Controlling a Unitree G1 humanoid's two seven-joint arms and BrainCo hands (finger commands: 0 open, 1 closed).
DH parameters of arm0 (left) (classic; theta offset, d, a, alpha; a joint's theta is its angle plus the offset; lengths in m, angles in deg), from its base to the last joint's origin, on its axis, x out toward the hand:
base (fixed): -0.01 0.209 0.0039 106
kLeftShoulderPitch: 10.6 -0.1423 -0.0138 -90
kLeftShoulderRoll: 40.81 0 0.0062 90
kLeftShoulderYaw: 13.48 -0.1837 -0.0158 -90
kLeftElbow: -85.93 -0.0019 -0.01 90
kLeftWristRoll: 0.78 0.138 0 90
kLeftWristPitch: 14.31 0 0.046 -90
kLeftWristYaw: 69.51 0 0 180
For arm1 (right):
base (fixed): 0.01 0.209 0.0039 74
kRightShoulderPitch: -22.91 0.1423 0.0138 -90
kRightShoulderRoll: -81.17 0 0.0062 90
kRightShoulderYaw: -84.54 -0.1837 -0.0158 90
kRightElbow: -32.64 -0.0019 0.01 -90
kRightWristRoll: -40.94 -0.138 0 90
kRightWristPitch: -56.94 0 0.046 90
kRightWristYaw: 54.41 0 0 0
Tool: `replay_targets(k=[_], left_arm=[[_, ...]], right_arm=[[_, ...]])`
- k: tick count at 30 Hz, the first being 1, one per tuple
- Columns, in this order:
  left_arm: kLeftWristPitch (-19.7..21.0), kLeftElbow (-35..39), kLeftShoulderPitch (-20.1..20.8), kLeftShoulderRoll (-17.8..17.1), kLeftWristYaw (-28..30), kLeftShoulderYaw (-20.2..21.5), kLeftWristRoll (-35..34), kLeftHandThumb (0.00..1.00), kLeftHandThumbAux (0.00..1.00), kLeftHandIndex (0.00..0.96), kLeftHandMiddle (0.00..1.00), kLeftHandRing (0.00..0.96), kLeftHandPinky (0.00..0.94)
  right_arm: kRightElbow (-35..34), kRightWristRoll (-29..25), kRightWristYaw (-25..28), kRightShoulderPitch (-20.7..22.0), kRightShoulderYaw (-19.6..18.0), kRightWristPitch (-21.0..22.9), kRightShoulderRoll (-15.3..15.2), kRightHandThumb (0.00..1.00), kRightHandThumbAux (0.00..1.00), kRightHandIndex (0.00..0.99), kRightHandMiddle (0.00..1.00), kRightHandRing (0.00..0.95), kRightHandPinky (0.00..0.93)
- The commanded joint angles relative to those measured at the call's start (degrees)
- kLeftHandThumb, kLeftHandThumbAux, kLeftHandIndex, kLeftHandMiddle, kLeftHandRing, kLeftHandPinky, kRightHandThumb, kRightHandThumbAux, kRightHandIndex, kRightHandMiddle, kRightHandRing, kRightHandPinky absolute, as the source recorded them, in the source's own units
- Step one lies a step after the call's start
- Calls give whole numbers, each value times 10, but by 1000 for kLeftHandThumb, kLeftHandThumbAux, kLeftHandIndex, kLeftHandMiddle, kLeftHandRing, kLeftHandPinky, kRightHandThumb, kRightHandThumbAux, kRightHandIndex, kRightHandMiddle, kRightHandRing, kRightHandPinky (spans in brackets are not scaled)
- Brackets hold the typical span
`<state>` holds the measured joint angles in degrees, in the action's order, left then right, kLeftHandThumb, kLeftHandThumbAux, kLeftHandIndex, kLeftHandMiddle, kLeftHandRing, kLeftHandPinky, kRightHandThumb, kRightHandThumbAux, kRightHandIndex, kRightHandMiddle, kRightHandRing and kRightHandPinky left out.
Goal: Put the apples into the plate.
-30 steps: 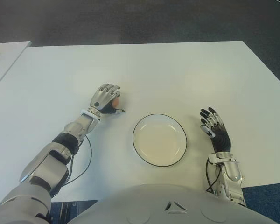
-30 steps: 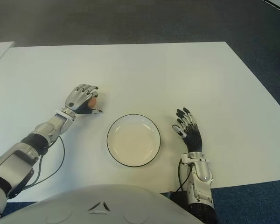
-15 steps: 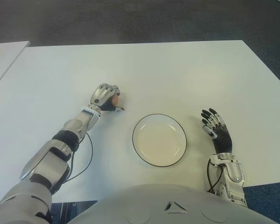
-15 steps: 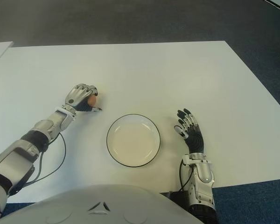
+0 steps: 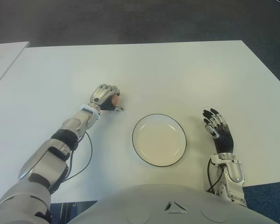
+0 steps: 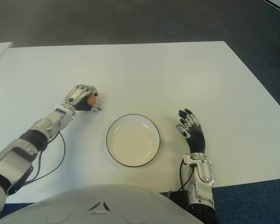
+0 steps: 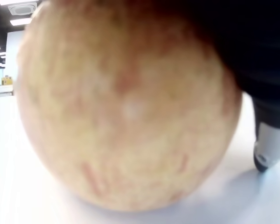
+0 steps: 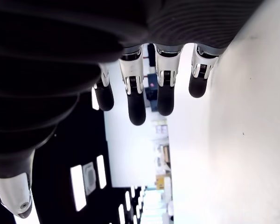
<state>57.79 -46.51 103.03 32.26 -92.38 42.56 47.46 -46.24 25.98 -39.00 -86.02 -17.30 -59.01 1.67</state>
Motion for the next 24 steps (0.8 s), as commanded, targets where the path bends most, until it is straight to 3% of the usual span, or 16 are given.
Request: replay_targets(k=[1,11,17,24], left_arm=[[-4,49,-53,-13,65,-3,-8,752,695,443,888,869,859],[-8,102,-54,-29,75,36,-23,750,695,443,870,849,800],[-26,107,-53,-36,87,52,-28,748,695,443,862,832,681],[-35,112,-45,-43,103,67,-27,746,695,443,845,824,724]], right_arm=[[57,-1,-3,-17,1,23,16,292,602,146,242,158,106],[74,5,-5,-9,5,19,24,298,603,149,248,165,113],[77,5,-6,-7,7,22,26,299,598,147,235,157,103],[83,6,-10,-3,7,21,29,305,595,141,239,157,105]])
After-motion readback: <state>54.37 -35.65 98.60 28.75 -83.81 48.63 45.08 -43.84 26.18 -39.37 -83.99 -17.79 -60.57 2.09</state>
